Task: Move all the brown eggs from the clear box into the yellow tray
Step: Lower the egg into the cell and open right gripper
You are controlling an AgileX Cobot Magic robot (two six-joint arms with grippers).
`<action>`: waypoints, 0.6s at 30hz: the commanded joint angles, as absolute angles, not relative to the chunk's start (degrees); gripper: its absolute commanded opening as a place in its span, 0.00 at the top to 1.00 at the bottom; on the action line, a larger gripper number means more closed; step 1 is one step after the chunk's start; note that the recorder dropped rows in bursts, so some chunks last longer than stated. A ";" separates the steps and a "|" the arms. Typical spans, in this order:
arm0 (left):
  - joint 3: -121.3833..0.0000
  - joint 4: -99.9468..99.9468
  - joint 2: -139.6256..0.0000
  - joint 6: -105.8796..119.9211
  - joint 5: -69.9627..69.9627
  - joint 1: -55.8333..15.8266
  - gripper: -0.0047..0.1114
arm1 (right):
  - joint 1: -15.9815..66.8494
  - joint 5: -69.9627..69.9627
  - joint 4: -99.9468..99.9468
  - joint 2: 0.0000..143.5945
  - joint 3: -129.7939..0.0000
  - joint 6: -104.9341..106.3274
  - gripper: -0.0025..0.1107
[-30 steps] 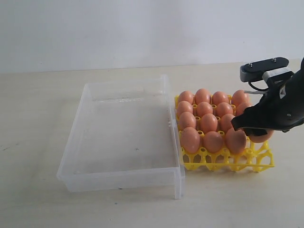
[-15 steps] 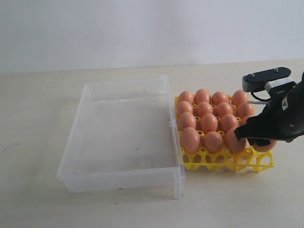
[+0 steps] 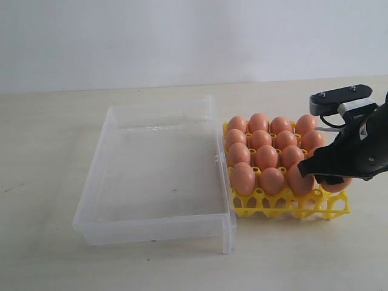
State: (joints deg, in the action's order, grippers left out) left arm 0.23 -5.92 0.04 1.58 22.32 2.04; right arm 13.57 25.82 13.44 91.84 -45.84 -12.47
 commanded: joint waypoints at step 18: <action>0.00 -5.78 0.00 1.31 21.79 1.70 0.96 | 13.25 25.07 18.57 91.46 -45.62 -18.21 0.55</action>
